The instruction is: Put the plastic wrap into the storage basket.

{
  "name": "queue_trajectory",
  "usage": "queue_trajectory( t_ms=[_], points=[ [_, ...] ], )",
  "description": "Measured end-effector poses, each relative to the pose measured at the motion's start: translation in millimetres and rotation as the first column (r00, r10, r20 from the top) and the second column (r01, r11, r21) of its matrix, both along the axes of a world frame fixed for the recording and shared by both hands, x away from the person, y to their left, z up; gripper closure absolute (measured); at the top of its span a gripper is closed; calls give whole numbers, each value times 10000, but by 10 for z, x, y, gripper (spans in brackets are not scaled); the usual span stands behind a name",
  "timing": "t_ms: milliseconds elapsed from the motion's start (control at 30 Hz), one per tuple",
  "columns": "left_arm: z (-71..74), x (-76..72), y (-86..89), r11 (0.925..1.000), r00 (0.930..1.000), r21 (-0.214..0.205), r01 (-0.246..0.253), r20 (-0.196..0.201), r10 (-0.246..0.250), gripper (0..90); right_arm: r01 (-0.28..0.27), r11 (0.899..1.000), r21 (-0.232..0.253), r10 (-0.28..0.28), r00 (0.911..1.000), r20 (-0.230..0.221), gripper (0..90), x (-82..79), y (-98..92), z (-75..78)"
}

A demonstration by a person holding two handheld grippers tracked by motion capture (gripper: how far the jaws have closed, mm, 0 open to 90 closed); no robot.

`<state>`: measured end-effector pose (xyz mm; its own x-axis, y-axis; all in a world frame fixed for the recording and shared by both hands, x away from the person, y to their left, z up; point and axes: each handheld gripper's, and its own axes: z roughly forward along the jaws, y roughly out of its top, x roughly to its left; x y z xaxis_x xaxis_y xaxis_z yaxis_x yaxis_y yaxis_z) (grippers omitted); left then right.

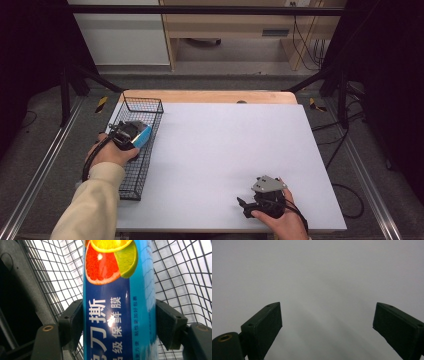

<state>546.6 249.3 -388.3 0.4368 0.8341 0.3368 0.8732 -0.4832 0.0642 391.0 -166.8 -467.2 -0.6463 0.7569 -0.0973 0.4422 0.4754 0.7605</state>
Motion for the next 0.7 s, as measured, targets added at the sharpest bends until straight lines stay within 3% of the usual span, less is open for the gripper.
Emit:
queue_trajectory(
  t_ms=[133, 200, 300, 400, 500, 567, 700],
  points=[
    [108, -24, -9, 9998, 9987, 58, 206, 457, -208, 241, -59, 9999, -92, 59, 10000, -23, 90, 2, 2, -3],
    [222, -43, -17, 9997, 9953, 39, 258, 930, -261, 177, -82, 9999, -117, 83, 10000, 8, 90, 1, 3, -4],
    [392, -100, -66, 9991, 9846, 70, 419, 1698, -425, 117, -95, 9999, -84, 95, 10000, 31, 90, 0, 1, -3],
    [518, -197, -170, 9966, 9671, -288, 777, 2450, -684, 97, -54, 9999, -92, 55, 10000, 11, 90, 0, 7, -4],
    [572, -337, -353, 9875, 9427, -428, 1519, 3065, -1317, 83, -52, 9999, -119, 52, 10000, 26, 90, 0, 5, -3],
    [570, -442, -509, 9769, 9241, -508, 2077, 3377, -1790, 85, -10, 10000, -90, 10, 10000, 14, 90, 1, 2, -2],
    [492, -582, -780, 9551, 9053, -771, 2862, 3484, -2431, 85, 47, 10000, -81, -47, 10000, 23, 90, -1, -7, -1]
  ],
)
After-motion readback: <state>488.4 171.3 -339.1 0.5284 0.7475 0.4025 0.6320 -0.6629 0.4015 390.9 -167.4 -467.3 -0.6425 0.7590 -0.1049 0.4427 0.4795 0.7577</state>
